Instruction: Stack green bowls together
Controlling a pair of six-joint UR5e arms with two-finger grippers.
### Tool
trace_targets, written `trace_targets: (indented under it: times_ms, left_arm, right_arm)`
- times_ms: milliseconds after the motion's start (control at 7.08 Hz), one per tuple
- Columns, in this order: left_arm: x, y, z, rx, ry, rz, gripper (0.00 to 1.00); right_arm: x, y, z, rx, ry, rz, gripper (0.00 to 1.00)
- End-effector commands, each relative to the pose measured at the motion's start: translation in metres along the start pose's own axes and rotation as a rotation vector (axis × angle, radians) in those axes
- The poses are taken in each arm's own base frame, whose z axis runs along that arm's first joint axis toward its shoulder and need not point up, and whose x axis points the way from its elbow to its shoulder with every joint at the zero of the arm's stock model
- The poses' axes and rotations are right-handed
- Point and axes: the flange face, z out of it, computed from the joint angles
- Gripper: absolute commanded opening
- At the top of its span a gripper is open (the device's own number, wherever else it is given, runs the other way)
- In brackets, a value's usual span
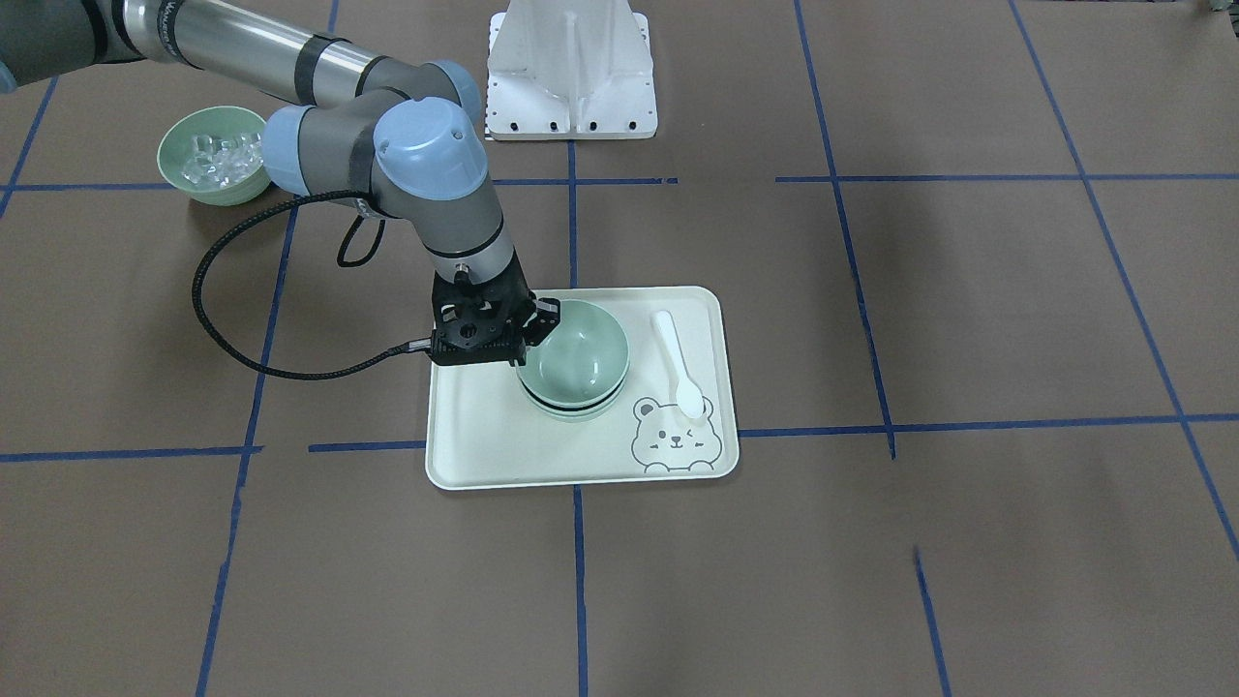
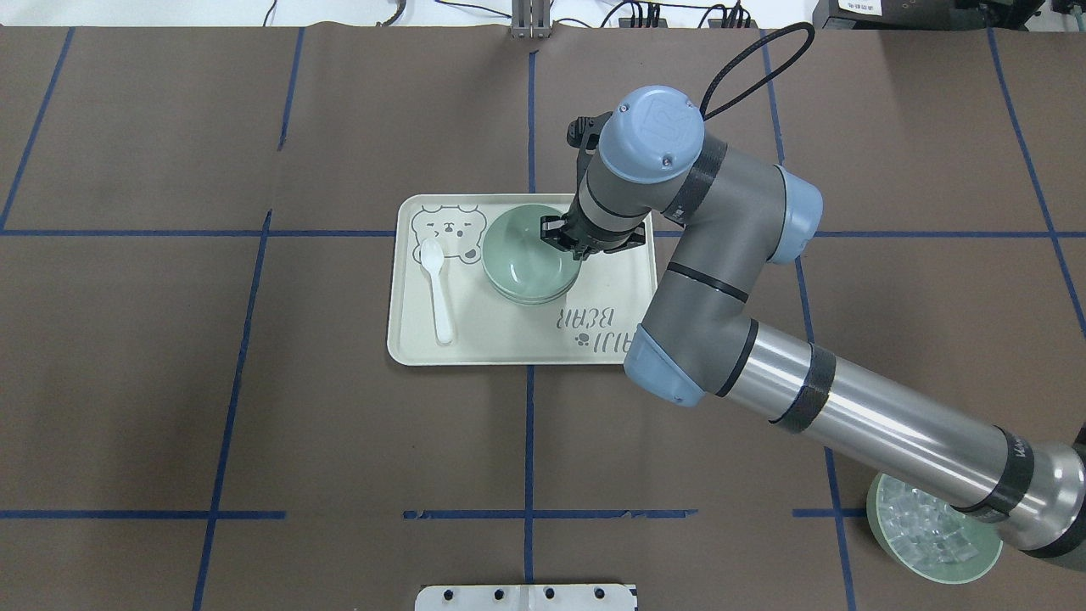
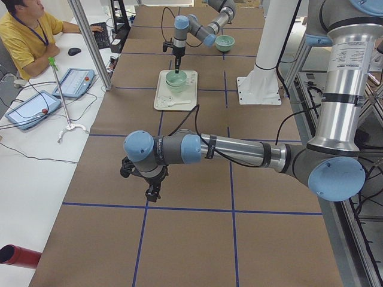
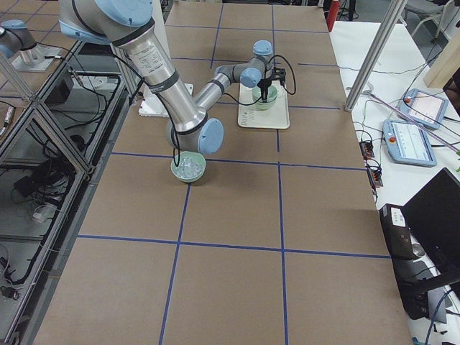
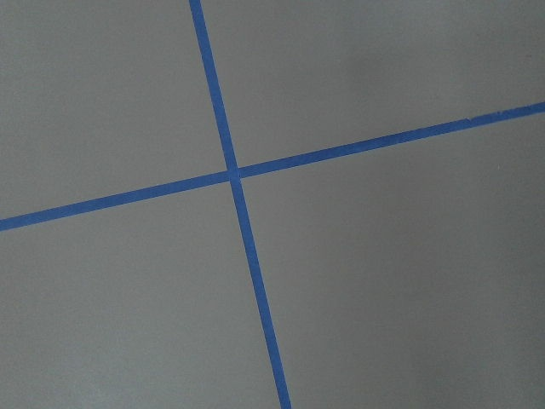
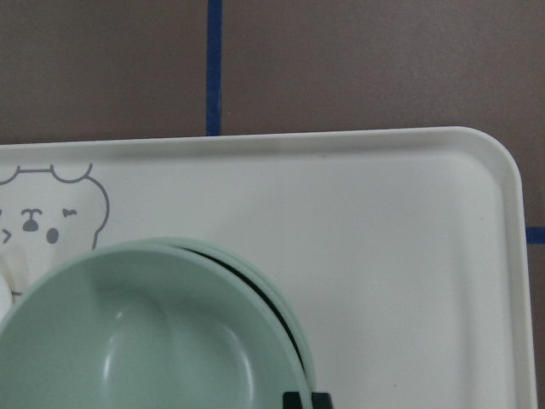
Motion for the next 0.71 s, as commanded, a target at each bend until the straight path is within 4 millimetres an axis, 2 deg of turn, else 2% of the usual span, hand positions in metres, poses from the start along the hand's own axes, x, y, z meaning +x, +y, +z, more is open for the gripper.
trace_targets:
  times_ms: [0,282,424,565]
  left_arm:
    - [0.001,0.001,-0.001,0.002,0.0,0.002,1.0]
    - [0.001,0.001,-0.001,0.002,0.0,0.0,1.0]
    - [0.0,0.002,-0.001,0.001,-0.002,-0.002,1.0]
    - [0.0,0.002,-0.001,-0.001,-0.009,-0.002,1.0]
  right_arm:
    - [0.0,0.0,0.002,0.014,0.009,0.011,1.0]
    - [0.003,-0.009,-0.007,0.02,0.001,0.013,1.0]
    - [0.028,-0.038,-0.028,-0.004,0.008,0.03,1.0]
    - [0.071,-0.076,-0.064,-0.028,0.028,-0.034,1.0]
